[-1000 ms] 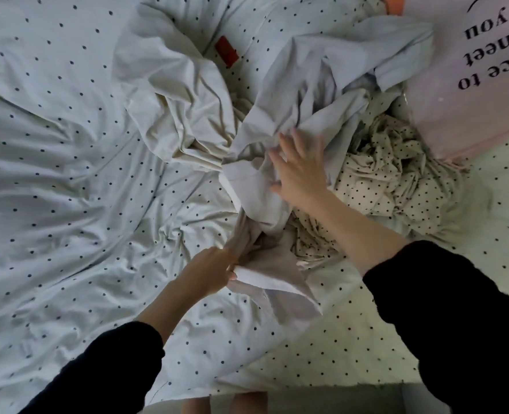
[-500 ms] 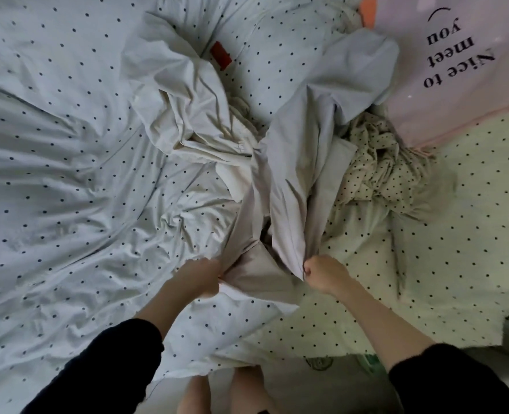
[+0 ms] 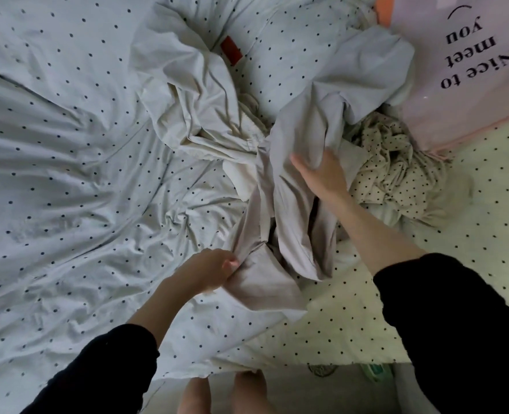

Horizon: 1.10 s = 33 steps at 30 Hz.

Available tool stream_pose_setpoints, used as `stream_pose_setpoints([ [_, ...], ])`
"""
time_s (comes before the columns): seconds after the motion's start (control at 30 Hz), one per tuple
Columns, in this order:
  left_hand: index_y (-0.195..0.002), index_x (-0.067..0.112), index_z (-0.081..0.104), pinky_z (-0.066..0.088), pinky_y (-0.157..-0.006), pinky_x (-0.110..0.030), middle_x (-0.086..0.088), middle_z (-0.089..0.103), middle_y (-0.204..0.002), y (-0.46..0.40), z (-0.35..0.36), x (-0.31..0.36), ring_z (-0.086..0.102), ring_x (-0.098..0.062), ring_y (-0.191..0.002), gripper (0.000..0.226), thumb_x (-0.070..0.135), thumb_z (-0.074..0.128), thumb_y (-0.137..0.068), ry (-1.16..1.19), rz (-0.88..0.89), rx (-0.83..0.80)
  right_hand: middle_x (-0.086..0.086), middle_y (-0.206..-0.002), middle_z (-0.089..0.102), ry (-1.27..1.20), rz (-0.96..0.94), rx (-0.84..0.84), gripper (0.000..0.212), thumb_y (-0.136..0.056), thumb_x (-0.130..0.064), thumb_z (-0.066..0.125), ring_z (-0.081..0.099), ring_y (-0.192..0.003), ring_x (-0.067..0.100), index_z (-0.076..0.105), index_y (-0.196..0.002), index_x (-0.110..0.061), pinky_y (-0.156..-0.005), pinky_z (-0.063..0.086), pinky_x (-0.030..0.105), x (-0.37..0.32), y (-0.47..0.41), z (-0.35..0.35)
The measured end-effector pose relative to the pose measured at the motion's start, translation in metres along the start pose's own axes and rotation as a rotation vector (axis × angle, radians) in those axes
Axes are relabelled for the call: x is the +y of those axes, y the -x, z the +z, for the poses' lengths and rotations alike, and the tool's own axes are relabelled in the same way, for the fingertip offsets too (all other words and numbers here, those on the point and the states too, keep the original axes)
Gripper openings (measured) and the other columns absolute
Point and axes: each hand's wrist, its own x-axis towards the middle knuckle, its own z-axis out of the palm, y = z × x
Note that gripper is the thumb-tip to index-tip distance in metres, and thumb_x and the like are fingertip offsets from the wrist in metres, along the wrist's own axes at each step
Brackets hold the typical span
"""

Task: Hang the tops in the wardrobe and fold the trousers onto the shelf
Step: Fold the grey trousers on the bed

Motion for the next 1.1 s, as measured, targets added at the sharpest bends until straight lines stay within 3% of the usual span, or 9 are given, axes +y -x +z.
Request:
stream_pose_setpoints([
  [0.13,-0.126,0.022,0.056,0.044,-0.095,-0.029,0.0,0.062,-0.125,-0.008,-0.006,-0.008,0.058,-0.018,-0.112,0.034,0.016,0.038,-0.097,0.14,0.052,0.108,0.016,-0.114,0.062,0.006,-0.088,0.074,0.043,-0.09,-0.041,0.05,0.056,-0.109,0.033,0.064,-0.111,-0.006,-0.087,0.047,0.041,-0.024,-0.043,0.017],
  [0.23,-0.13,0.022,0.052,0.043,-0.098,-0.031,-0.001,0.06,-0.126,-0.011,-0.013,-0.012,0.056,-0.017,-0.115,0.034,0.019,0.039,-0.098,0.199,0.054,0.074,0.019,-0.093,0.067,-0.067,-0.128,0.107,0.024,-0.09,-0.013,0.05,0.06,-0.089,0.031,0.068,-0.093,0.003,-0.065,0.039,0.03,-0.031,-0.043,0.03],
  [0.47,-0.138,0.016,0.041,0.046,-0.071,-0.019,-0.005,0.052,-0.131,-0.018,-0.056,0.012,0.057,-0.014,-0.104,0.047,0.029,0.053,-0.094,0.719,0.057,0.454,-0.01,-0.053,0.036,-0.024,-0.429,-0.13,0.043,-0.086,-0.002,0.05,0.035,-0.054,0.003,0.036,-0.053,-0.025,-0.059,0.027,0.023,-0.013,0.039,0.041],
  [0.57,-0.145,0.023,0.028,0.044,-0.083,-0.023,-0.003,0.04,-0.143,-0.023,-0.065,0.029,0.051,-0.015,-0.118,0.067,0.038,0.059,-0.088,0.765,0.064,0.418,-0.001,-0.067,0.057,0.113,-0.571,-0.272,0.022,-0.089,-0.011,0.049,0.046,-0.063,0.01,0.059,-0.07,-0.014,-0.067,0.033,0.026,0.012,0.087,0.043],
  [0.63,-0.149,0.025,0.017,0.044,-0.093,-0.03,-0.003,0.032,-0.149,-0.029,-0.067,0.042,0.047,-0.019,-0.125,0.081,0.041,0.064,-0.085,0.722,0.072,0.332,-0.01,-0.055,0.048,0.205,-0.655,-0.372,0.029,-0.088,-0.024,0.044,0.041,-0.054,0.006,0.047,-0.059,-0.027,-0.071,0.041,0.033,0.021,0.118,0.046],
  [0.77,-0.149,0.019,0.019,0.05,-0.079,-0.027,-0.01,0.055,-0.11,-0.043,-0.042,0.057,0.058,-0.022,-0.091,0.087,0.009,0.071,-0.081,0.536,0.093,0.188,-0.005,-0.057,0.049,0.306,-0.62,-0.66,0.035,-0.092,-0.022,0.051,0.04,-0.054,0.006,0.045,-0.058,-0.02,-0.07,0.039,0.032,0.035,0.153,0.055],
  [0.83,-0.144,0.018,0.031,0.047,-0.075,-0.024,-0.008,0.059,-0.1,-0.043,-0.023,0.053,0.062,-0.027,-0.094,0.075,-0.001,0.064,-0.08,0.437,0.074,0.174,-0.001,-0.063,0.059,0.248,-0.632,-0.594,0.027,-0.09,-0.021,0.054,0.05,-0.059,0.013,0.061,-0.066,-0.011,-0.066,0.041,0.032,0.044,0.151,0.05],
  [0.97,-0.146,0.024,0.03,0.035,-0.103,-0.03,-0.009,0.042,-0.141,-0.045,-0.002,0.04,0.044,-0.026,-0.123,0.072,0.023,0.067,-0.083,0.245,0.104,0.24,-0.001,-0.06,0.06,0.115,-0.442,-0.283,0.032,-0.099,-0.026,0.045,0.052,-0.05,0.009,0.065,-0.08,-0.01,-0.05,0.041,0.023,0.052,0.127,0.02],
  [1.1,-0.149,0.03,0.016,0.017,-0.116,-0.04,-0.007,0.009,-0.157,-0.043,0.011,0.032,0.01,-0.027,-0.144,0.079,0.042,0.062,-0.086,0.088,0.115,-0.022,0.006,-0.116,0.059,-0.001,-0.126,0.144,0.035,-0.098,-0.027,0.046,0.059,-0.102,0.019,0.05,-0.126,-0.007,-0.085,0.049,0.032,0.053,0.072,-0.002],
])
